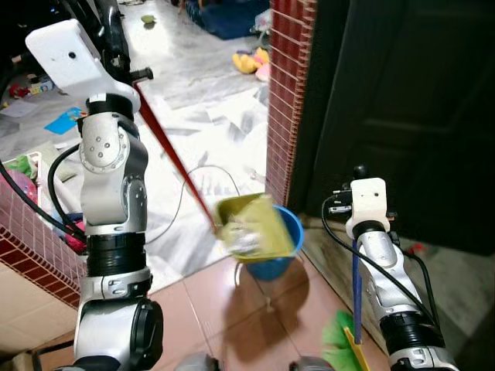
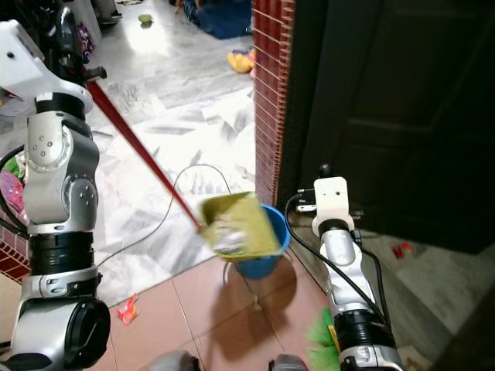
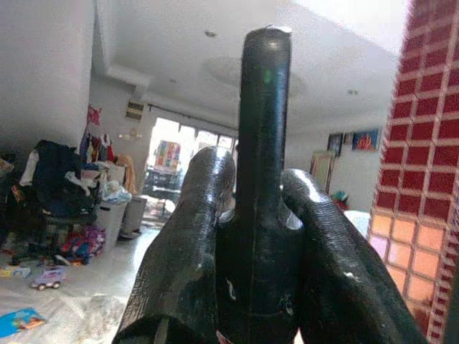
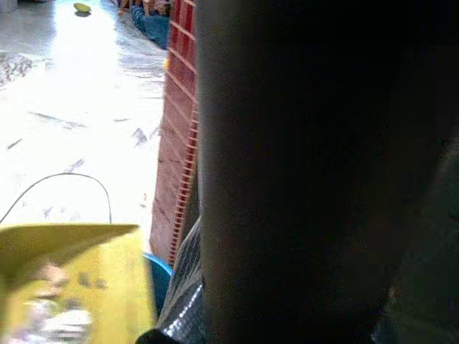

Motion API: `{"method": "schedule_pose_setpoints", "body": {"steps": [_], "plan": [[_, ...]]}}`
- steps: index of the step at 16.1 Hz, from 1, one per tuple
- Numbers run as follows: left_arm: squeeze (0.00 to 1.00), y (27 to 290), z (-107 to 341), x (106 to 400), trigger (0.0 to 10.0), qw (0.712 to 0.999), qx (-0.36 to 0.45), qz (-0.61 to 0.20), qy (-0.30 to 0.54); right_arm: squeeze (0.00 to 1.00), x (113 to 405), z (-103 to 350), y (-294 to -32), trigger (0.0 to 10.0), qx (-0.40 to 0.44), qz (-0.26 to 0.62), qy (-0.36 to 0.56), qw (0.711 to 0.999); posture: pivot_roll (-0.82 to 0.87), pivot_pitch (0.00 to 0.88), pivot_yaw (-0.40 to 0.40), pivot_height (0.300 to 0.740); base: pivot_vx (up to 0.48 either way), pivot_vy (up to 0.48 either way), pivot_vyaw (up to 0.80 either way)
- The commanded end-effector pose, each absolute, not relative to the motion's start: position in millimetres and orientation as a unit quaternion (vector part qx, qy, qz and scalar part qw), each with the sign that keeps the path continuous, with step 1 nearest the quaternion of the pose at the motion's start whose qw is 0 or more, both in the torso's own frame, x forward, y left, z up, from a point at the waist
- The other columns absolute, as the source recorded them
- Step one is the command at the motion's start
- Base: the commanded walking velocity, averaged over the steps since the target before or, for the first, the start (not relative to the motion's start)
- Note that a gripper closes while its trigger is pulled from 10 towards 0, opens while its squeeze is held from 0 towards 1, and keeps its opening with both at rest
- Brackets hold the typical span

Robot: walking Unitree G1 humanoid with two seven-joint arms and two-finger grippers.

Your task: Sweep floor

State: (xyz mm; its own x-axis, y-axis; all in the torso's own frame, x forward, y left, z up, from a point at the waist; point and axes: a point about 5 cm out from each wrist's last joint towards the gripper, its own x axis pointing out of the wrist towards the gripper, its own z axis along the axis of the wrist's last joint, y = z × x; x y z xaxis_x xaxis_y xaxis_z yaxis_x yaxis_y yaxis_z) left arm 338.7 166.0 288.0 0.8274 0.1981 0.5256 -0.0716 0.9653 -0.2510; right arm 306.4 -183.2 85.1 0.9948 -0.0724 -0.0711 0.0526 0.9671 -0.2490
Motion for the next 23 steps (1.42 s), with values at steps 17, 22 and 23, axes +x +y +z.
{"method": "schedule_pose_setpoints", "body": {"steps": [17,22,23], "plan": [[0.00,140,303,326,10.0,0.927,-0.016,0.042,-0.372,0.00,314,97,-161,10.0,-0.109,0.002,0.012,0.994,-0.05,0.000,0.051,0.740,0.306,0.000,0.00],[0.00,115,284,324,10.0,0.931,-0.007,0.005,-0.366,0.00,313,96,-161,10.0,-0.109,-0.001,0.013,0.994,-0.06,0.000,0.058,0.740,0.000,0.000,0.00],[0.00,112,283,324,10.0,0.930,-0.005,0.003,-0.367,0.00,313,96,-162,10.0,-0.109,-0.002,0.013,0.994,-0.06,0.000,0.058,0.740,0.000,0.000,0.00]]}}
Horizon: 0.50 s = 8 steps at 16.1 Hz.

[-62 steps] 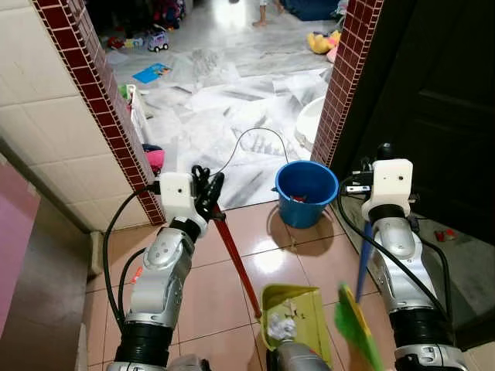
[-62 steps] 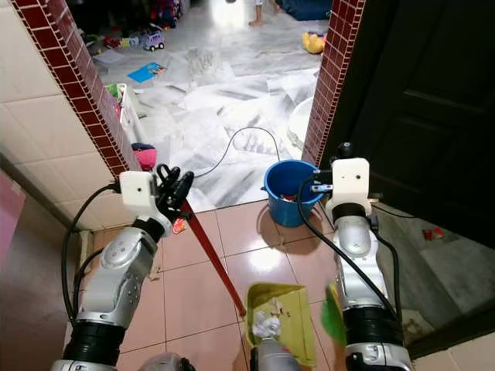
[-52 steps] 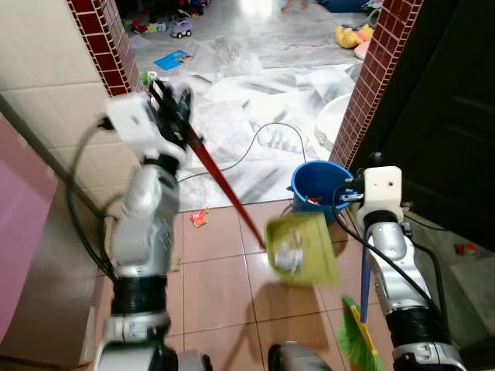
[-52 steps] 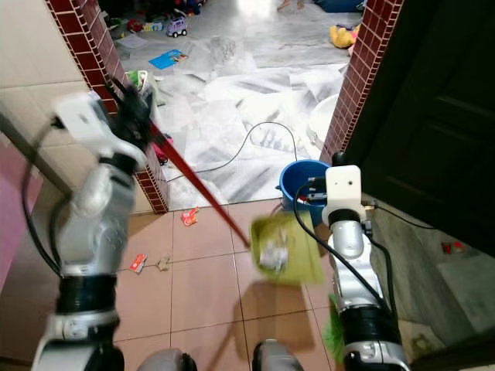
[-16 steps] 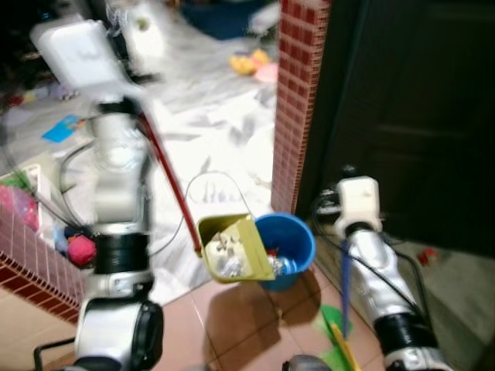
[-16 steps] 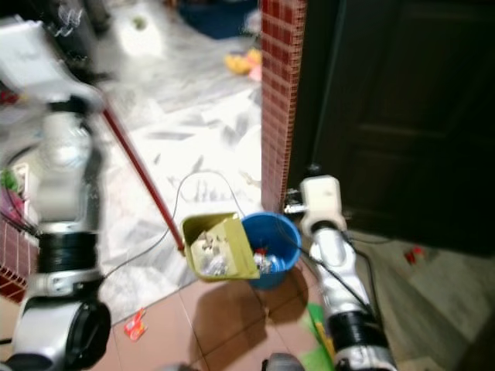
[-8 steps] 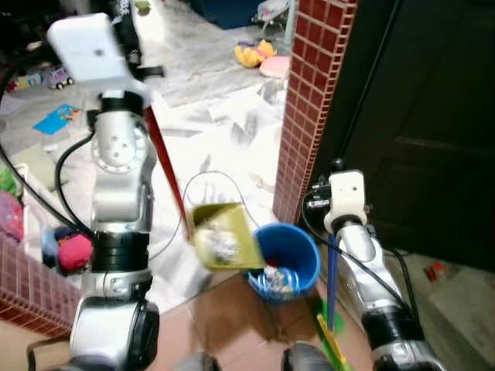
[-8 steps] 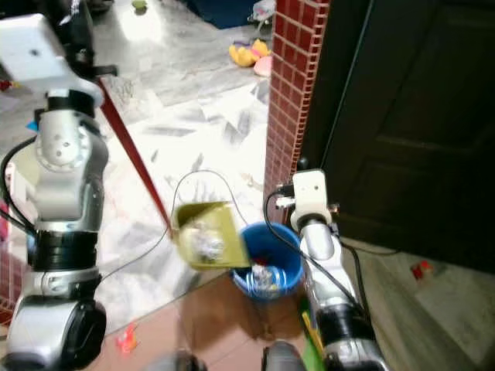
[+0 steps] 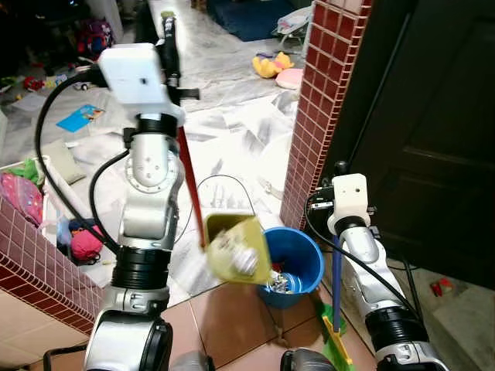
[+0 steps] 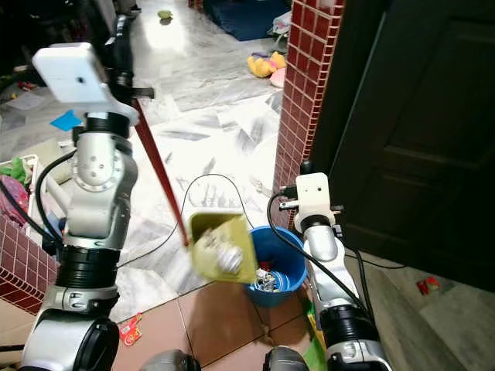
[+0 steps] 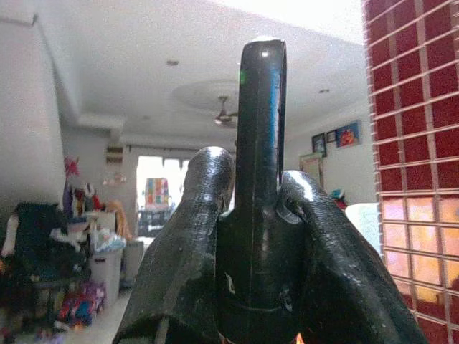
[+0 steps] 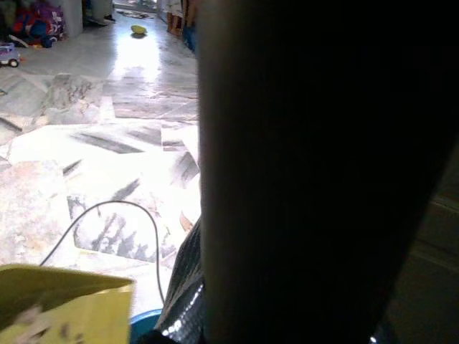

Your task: Sweep floor

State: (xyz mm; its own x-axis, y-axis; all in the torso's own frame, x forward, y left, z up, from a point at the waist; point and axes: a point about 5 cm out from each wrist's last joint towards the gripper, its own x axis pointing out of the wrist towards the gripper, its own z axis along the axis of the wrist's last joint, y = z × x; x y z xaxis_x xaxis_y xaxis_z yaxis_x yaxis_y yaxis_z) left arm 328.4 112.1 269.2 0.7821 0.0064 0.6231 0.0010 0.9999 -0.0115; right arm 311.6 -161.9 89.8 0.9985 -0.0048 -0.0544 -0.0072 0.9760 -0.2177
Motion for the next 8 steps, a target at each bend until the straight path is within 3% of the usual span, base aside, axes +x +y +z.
{"method": "schedule_pose_setpoints", "body": {"steps": [1,5,8], "plan": [[0.00,108,281,324,10.0,0.930,-0.005,-0.002,-0.367,0.00,313,95,-163,10.0,-0.110,-0.003,0.013,0.994,-0.06,0.000,0.058,0.740,0.000,0.000,0.00],[0.00,76,266,332,10.0,0.930,0.003,-0.034,-0.365,0.00,310,98,-164,10.0,-0.113,-0.012,0.007,0.993,-0.14,0.000,0.098,0.740,0.000,0.000,0.00],[0.00,46,285,334,10.0,0.913,-0.005,-0.096,-0.397,0.00,301,93,-173,10.0,-0.111,-0.032,0.011,0.993,-0.15,0.000,0.126,0.740,0.000,0.000,0.00]]}}
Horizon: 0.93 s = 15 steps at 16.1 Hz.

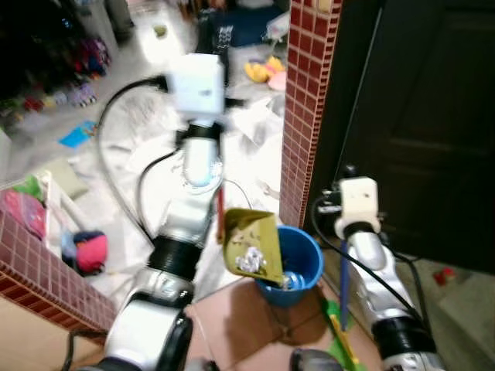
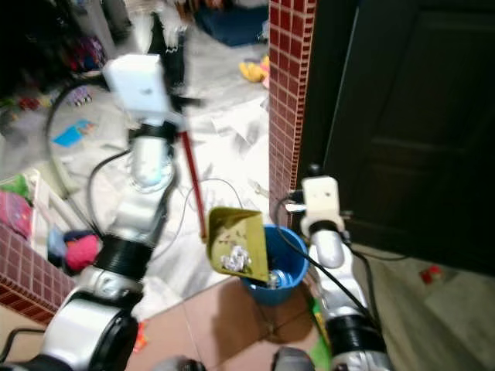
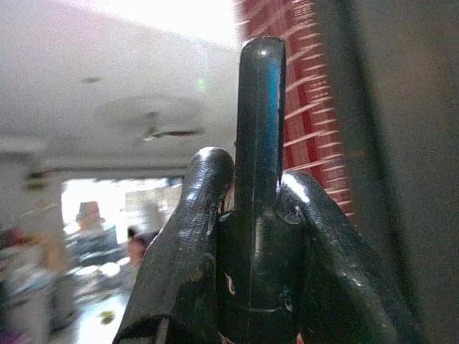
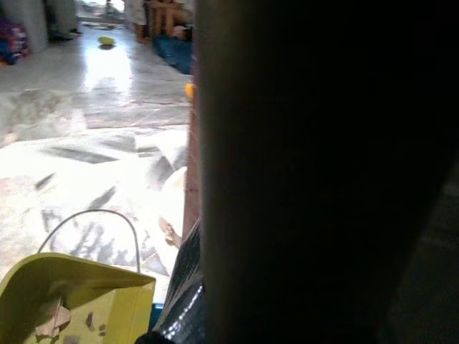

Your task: Sweep floor

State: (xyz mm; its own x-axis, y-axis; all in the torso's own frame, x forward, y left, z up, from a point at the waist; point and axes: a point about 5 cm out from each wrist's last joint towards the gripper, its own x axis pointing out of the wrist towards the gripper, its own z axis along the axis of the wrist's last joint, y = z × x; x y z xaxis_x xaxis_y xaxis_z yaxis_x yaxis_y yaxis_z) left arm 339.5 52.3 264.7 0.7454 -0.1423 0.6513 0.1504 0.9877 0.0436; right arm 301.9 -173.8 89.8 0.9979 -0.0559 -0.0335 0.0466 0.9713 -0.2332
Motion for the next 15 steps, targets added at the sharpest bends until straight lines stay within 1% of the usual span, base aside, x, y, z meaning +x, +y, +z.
{"method": "schedule_pose_setpoints", "body": {"steps": [1,2,3,5,6,7,8,9,11,15], "plan": [[0.00,39,287,333,10.0,0.909,-0.009,-0.115,-0.400,0.00,300,92,-172,10.0,-0.112,-0.033,0.012,0.993,-0.15,0.000,0.133,0.740,0.000,0.000,0.00],[0.00,31,288,330,10.0,0.905,-0.012,-0.139,-0.402,0.00,299,91,-172,10.0,-0.112,-0.034,0.012,0.993,-0.15,0.000,0.138,0.740,0.000,0.000,0.00],[0.00,15,285,325,10.0,0.896,-0.016,-0.185,-0.404,0.00,299,91,-173,10.0,-0.111,-0.036,0.012,0.993,-0.15,0.000,0.144,0.740,0.000,0.000,0.00],[0.00,-18,267,310,10.0,0.867,-0.002,-0.309,-0.392,0.00,300,93,-172,10.0,-0.110,-0.040,0.009,0.993,-0.15,0.000,0.147,0.740,0.000,0.000,0.00],[0.00,-26,258,304,10.0,0.851,0.015,-0.352,-0.388,0.00,301,93,-172,10.0,-0.110,-0.040,0.007,0.993,-0.14,0.000,0.149,0.740,0.000,0.000,0.00],[0.00,-37,242,295,10.0,0.820,0.055,-0.432,-0.371,0.00,300,94,-171,10.0,-0.110,-0.040,0.005,0.993,-0.14,0.000,0.147,0.740,0.000,0.000,0.00],[0.00,-38,239,294,10.0,0.813,0.066,-0.444,-0.371,0.00,300,94,-171,10.0,-0.111,-0.039,0.004,0.993,-0.14,0.000,0.145,0.740,0.000,0.000,0.00],[0.00,-42,231,287,10.0,0.784,0.105,-0.490,-0.366,0.00,301,95,-171,10.0,-0.111,-0.038,0.002,0.993,-0.14,0.000,0.142,0.740,0.000,0.000,0.00],[0.00,-40,230,283,10.0,0.748,0.146,-0.520,-0.385,0.00,301,94,-171,10.0,-0.112,-0.035,0.003,0.993,-0.13,0.000,0.137,0.740,0.000,0.000,0.00],[0.00,-37,246,282,10.0,0.739,0.145,-0.517,-0.407,0.00,306,97,-168,10.0,-0.116,-0.026,0.000,0.993,-0.12,0.000,0.116,0.740,0.000,0.000,0.00]]}}
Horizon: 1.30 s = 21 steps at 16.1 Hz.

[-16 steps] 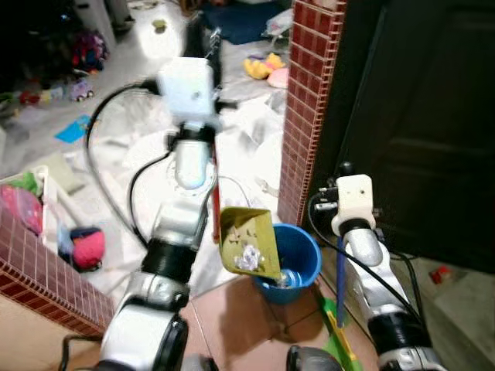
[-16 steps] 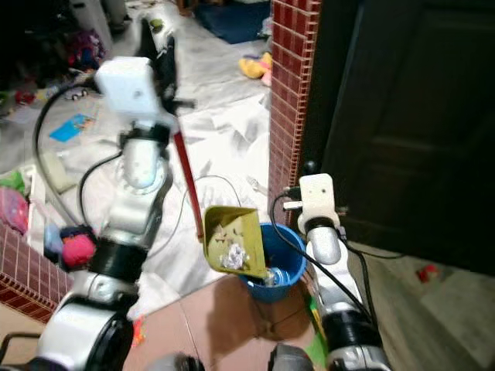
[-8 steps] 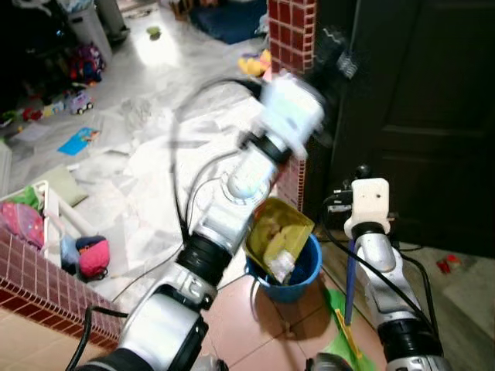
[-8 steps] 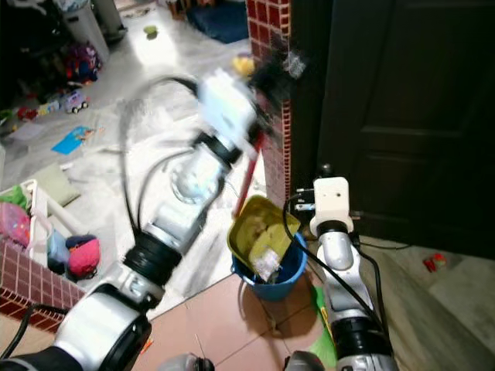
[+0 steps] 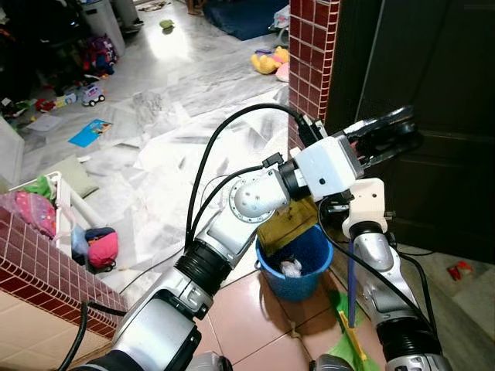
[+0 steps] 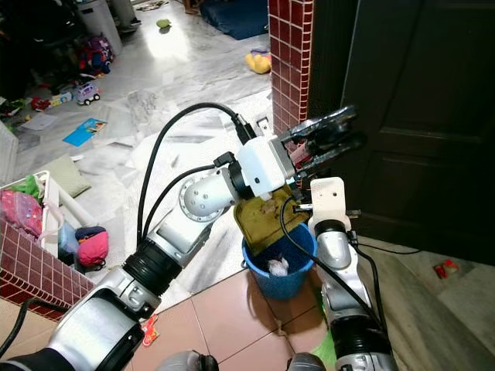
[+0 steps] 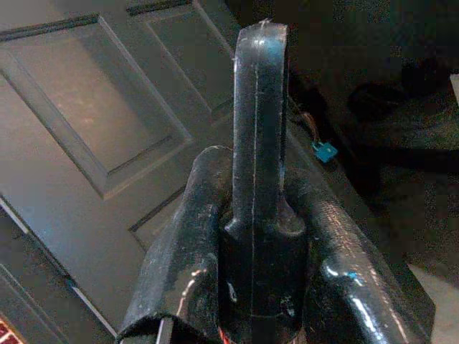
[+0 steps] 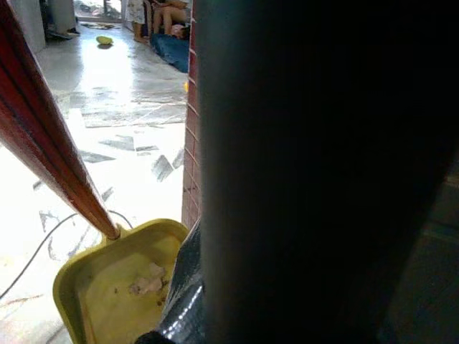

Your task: Sweep floor

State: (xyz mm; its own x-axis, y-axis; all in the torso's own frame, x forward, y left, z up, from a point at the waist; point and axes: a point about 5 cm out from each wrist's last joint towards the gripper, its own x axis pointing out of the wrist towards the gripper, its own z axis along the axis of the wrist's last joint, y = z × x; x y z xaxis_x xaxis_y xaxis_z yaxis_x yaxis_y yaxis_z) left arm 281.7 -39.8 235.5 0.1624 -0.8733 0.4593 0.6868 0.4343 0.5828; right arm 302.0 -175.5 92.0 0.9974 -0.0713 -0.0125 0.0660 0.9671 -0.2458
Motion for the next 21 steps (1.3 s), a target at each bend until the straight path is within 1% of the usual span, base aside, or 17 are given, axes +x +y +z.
{"method": "schedule_pose_setpoints", "body": {"steps": [1,4,5,6,7,8,9,10,11,12,14,15,17,18,19,20,21], "plan": [[0.00,-36,255,280,10.0,0.733,0.145,-0.516,-0.420,0.00,308,99,-168,10.0,-0.118,-0.025,-0.002,0.993,-0.12,0.000,0.114,0.740,0.000,0.000,0.00],[0.00,-29,272,283,10.0,0.733,0.147,-0.502,-0.435,0.00,309,98,-171,10.0,-0.120,-0.024,-0.001,0.992,-0.12,0.000,0.111,0.740,0.000,0.000,0.00],[0.00,-27,275,287,10.0,0.751,0.103,-0.513,-0.404,0.00,309,98,-171,10.0,-0.121,-0.024,0.000,0.992,-0.12,0.000,0.108,0.740,0.000,0.000,0.00],[0.00,-28,270,283,10.0,0.743,0.088,-0.551,-0.370,0.00,309,96,-170,10.0,-0.121,-0.023,0.003,0.992,-0.12,0.000,0.107,0.740,0.000,0.000,0.00],[0.00,-28,268,277,10.0,0.714,0.169,-0.546,-0.404,0.00,310,95,-169,10.0,-0.121,-0.020,0.004,0.992,-0.12,0.000,0.107,0.740,0.000,0.000,0.00],[0.00,-28,268,279,10.0,0.748,0.060,-0.571,-0.333,0.00,310,95,-169,10.0,-0.123,-0.020,0.004,0.992,-0.12,0.000,0.107,0.740,0.000,0.000,0.00],[0.00,-26,267,283,10.0,0.743,0.127,-0.545,-0.367,0.00,310,95,-170,10.0,-0.129,-0.022,0.004,0.991,-0.12,0.000,0.107,0.740,0.000,0.000,0.00],[0.00,-24,267,287,10.0,0.757,0.084,-0.554,-0.337,0.00,310,95,-172,10.0,-0.136,-0.028,0.003,0.990,-0.12,0.000,0.107,0.740,0.000,0.000,0.00],[0.00,-21,268,288,10.0,0.748,0.156,-0.520,-0.381,0.00,310,94,-171,10.0,-0.129,-0.025,0.006,0.991,-0.12,0.000,0.106,0.740,0.000,0.000,0.00],[0.00,-19,269,289,10.0,0.759,0.123,-0.531,-0.357,0.00,311,95,-171,10.0,-0.128,-0.025,0.004,0.991,-0.12,0.000,0.105,0.740,0.000,0.000,0.00],[0.00,-15,276,291,10.0,0.773,0.093,-0.510,-0.365,0.00,312,95,-171,10.0,-0.131,-0.027,0.004,0.991,-0.12,0.000,0.107,0.740,0.000,0.000,0.00],[0.00,-9,288,294,10.0,0.777,0.115,-0.467,-0.406,0.00,312,94,-172,10.0,-0.133,-0.028,0.004,0.991,-0.11,0.000,0.106,0.740,0.000,0.000,0.00],[0.00,13,327,302,10.0,0.791,0.092,-0.386,-0.466,0.00,311,92,-171,10.0,-0.123,-0.025,0.009,0.992,-0.11,0.000,0.104,0.740,0.000,0.000,0.00],[0.00,39,363,310,10.0,0.809,0.036,-0.319,-0.492,0.00,310,89,-168,10.0,-0.117,-0.017,0.013,0.993,-0.09,0.000,0.090,0.740,0.000,0.000,0.00],[0.00,55,379,314,10.0,0.817,0.021,-0.281,-0.503,0.00,310,87,-166,10.0,-0.118,-0.010,0.015,0.993,-0.09,0.000,0.086,0.740,0.000,0.000,0.00],[0.00,63,385,315,10.0,0.820,0.019,-0.263,-0.508,0.00,310,87,-165,10.0,-0.119,-0.008,0.015,0.993,-0.08,0.000,0.085,0.740,0.000,0.000,0.00],[0.00,84,396,318,10.0,0.825,0.037,-0.211,-0.523,0.00,314,87,-162,10.0,-0.121,-0.001,0.016,0.993,-0.06,0.000,0.069,0.740,0.000,0.000,0.00]]}}
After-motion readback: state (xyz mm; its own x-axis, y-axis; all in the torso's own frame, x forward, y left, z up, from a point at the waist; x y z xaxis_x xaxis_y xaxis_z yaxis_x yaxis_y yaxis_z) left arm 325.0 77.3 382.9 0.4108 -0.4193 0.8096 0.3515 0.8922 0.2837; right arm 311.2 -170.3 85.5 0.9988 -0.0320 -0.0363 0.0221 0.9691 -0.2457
